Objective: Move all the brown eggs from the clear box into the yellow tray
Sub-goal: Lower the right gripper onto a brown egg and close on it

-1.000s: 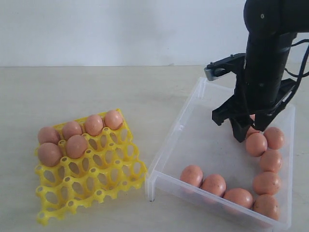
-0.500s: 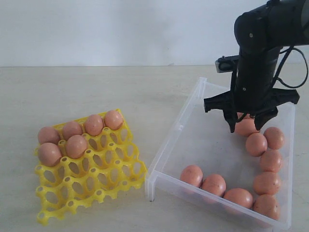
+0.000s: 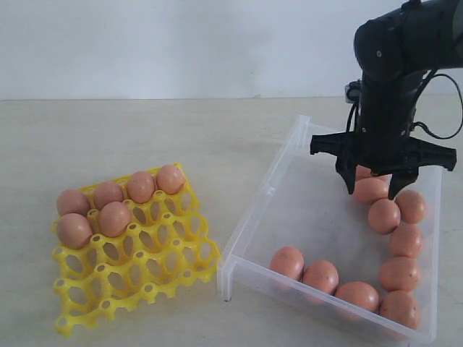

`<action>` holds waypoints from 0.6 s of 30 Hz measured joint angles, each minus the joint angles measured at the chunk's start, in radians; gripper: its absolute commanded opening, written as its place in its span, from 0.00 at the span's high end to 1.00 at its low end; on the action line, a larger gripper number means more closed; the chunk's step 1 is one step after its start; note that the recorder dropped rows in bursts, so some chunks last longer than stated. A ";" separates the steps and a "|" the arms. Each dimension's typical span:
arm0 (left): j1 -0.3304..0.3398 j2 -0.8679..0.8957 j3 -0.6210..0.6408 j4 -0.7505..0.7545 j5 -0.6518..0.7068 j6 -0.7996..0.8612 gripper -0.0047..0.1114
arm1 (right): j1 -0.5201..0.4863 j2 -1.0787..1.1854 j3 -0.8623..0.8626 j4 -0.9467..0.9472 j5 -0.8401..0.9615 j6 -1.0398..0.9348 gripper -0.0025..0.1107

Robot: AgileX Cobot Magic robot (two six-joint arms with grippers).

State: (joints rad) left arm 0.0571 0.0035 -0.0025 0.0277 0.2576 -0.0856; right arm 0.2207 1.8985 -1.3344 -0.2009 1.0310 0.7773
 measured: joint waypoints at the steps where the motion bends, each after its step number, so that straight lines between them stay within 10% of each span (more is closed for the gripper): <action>1: 0.000 0.000 0.000 0.000 0.000 0.000 0.92 | -0.011 0.000 0.000 0.000 0.004 0.001 0.56; 18: 0.000 0.000 0.000 0.000 0.000 0.000 0.92 | -0.084 0.070 0.000 0.132 -0.003 -0.202 0.56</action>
State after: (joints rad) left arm 0.0571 0.0035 -0.0025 0.0277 0.2576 -0.0856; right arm 0.1371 1.9686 -1.3344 -0.0693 1.0277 0.5757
